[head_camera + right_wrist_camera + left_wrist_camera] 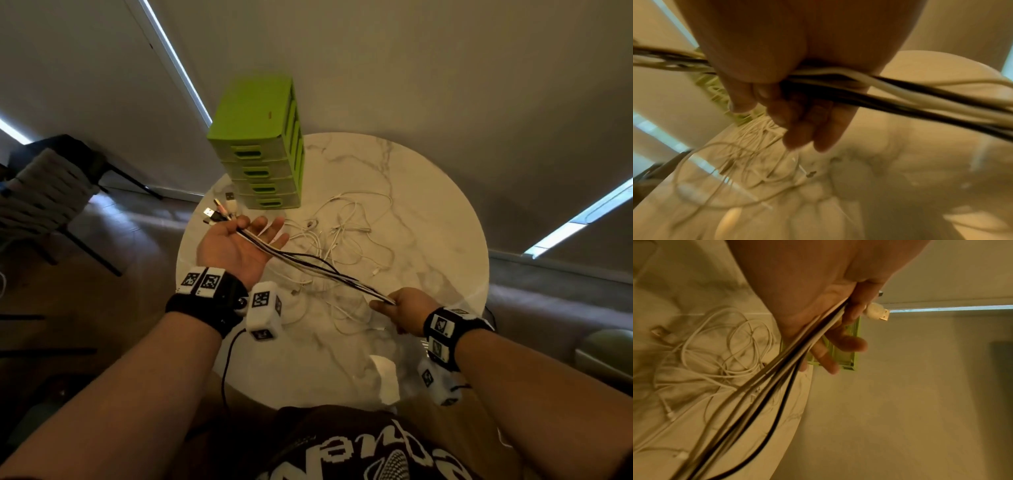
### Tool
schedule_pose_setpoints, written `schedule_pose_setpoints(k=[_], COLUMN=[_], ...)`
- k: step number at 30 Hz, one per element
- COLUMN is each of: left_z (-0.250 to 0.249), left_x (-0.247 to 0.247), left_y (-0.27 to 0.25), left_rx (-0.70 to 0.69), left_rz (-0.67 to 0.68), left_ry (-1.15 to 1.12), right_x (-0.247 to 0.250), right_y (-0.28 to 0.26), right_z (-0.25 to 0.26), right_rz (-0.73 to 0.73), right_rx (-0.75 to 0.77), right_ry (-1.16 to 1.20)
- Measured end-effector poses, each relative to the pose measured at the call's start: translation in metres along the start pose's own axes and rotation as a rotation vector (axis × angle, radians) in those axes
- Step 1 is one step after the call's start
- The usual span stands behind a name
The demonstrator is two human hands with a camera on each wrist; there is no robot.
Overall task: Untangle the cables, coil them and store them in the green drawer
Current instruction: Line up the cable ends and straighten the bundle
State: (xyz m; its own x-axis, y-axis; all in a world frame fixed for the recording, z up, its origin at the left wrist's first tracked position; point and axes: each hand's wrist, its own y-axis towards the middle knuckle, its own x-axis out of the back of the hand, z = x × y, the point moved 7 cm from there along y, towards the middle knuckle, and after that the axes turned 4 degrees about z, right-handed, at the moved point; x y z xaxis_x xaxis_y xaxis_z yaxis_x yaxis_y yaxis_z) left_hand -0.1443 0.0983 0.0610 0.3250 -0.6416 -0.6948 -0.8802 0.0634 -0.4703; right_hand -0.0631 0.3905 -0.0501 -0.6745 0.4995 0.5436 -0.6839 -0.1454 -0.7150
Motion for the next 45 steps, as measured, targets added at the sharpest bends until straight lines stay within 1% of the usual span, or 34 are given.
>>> schedule_pose_setpoints(k=[3, 4, 5, 6, 8, 10, 11, 12, 14, 16, 18, 19, 20, 22, 23, 24, 25, 26, 27, 28, 29, 30, 31, 32, 35, 37, 41, 42, 45], left_z=[-0.005, -0.007, -0.011, -0.020, -0.048, -0.082, -0.095, -0.104, -0.106, -0.097, -0.089, -0.087, -0.084, -0.078, -0.074, -0.070, -0.066, -0.063, -0.060, -0.058, -0.058, -0.058, -0.058, -0.059, -0.059, -0.059, -0.057, -0.056, -0.053], left_x=[0.013, 0.017, 0.022, 0.030, 0.050, 0.072, 0.082, 0.090, 0.098, 0.104, 0.110, 0.114, 0.117, 0.125, 0.128, 0.130, 0.130, 0.130, 0.129, 0.128, 0.127, 0.127, 0.126, 0.126, 0.126, 0.126, 0.124, 0.122, 0.115], left_y=[0.005, 0.006, 0.009, 0.013, 0.025, 0.038, 0.044, 0.048, 0.050, 0.048, 0.047, 0.047, 0.048, 0.048, 0.047, 0.046, 0.044, 0.042, 0.041, 0.040, 0.039, 0.039, 0.039, 0.039, 0.039, 0.040, 0.044, 0.045, 0.050], left_rx=[0.073, 0.096, 0.103, 0.096, 0.038, -0.025, -0.036, -0.026, 0.041, 0.126, 0.199, 0.229, 0.255, 0.293, 0.305, 0.316, 0.326, 0.335, 0.341, 0.343, 0.342, 0.340, 0.339, 0.340, 0.352, 0.348, 0.310, 0.303, 0.288], left_rz=[-0.017, -0.005, 0.003, -0.002, -0.049, -0.110, -0.132, -0.149, -0.166, -0.183, -0.185, -0.182, -0.180, -0.190, -0.200, -0.209, -0.213, -0.216, -0.219, -0.222, -0.223, -0.227, -0.230, -0.232, -0.225, -0.223, -0.215, -0.202, -0.173], left_ry=[-0.004, -0.005, -0.003, -0.007, -0.035, -0.061, -0.062, -0.050, 0.010, 0.090, 0.167, 0.196, 0.215, 0.230, 0.238, 0.251, 0.268, 0.285, 0.298, 0.306, 0.309, 0.308, 0.307, 0.308, 0.307, 0.285, 0.235, 0.223, 0.200], right_x=[0.009, 0.012, 0.013, 0.009, -0.012, -0.035, -0.043, -0.048, -0.051, -0.052, -0.044, -0.035, -0.023, 0.007, 0.017, 0.023, 0.023, 0.019, 0.008, -0.005, -0.021, -0.036, -0.048, -0.052, -0.053, -0.051, -0.037, -0.034, -0.023], right_y=[0.005, 0.006, 0.006, 0.007, 0.007, 0.006, 0.008, 0.009, 0.011, 0.012, 0.007, 0.004, 0.004, 0.007, 0.011, 0.017, 0.023, 0.030, 0.037, 0.043, 0.051, 0.060, 0.071, 0.080, 0.099, 0.106, 0.111, 0.111, 0.107], right_z=[0.002, 0.008, 0.014, 0.020, 0.031, 0.036, 0.038, 0.038, 0.040, 0.043, 0.052, 0.059, 0.068, 0.092, 0.105, 0.120, 0.139, 0.159, 0.177, 0.194, 0.204, 0.209, 0.211, 0.209, 0.201, 0.193, 0.175, 0.176, 0.185], right_rz=[-0.137, -0.184, -0.200, -0.171, -0.017, 0.106, 0.119, 0.106, 0.082, 0.130, 0.168, 0.154, 0.092, -0.121, -0.219, -0.298, -0.350, -0.365, -0.348, -0.304, -0.241, -0.175, -0.127, -0.105, -0.041, -0.016, -0.062, -0.080, -0.122], right_rx=[-0.051, -0.043, -0.020, 0.002, 0.011, -0.033, -0.055, -0.076, -0.115, -0.111, -0.064, -0.031, 0.015, 0.118, 0.161, 0.192, 0.235, 0.300, 0.385, 0.462, 0.508, 0.514, 0.483, 0.410, 0.262, 0.236, 0.172, 0.178, 0.265], right_ry=[0.138, 0.146, 0.152, 0.155, 0.133, 0.013, -0.059, -0.122, -0.202, -0.228, -0.196, -0.152, -0.084, 0.060, 0.081, 0.054, 0.010, -0.054, -0.125, -0.194, -0.276, -0.360, -0.445, -0.509, -0.714, -0.818, -0.783, -0.766, -0.723])
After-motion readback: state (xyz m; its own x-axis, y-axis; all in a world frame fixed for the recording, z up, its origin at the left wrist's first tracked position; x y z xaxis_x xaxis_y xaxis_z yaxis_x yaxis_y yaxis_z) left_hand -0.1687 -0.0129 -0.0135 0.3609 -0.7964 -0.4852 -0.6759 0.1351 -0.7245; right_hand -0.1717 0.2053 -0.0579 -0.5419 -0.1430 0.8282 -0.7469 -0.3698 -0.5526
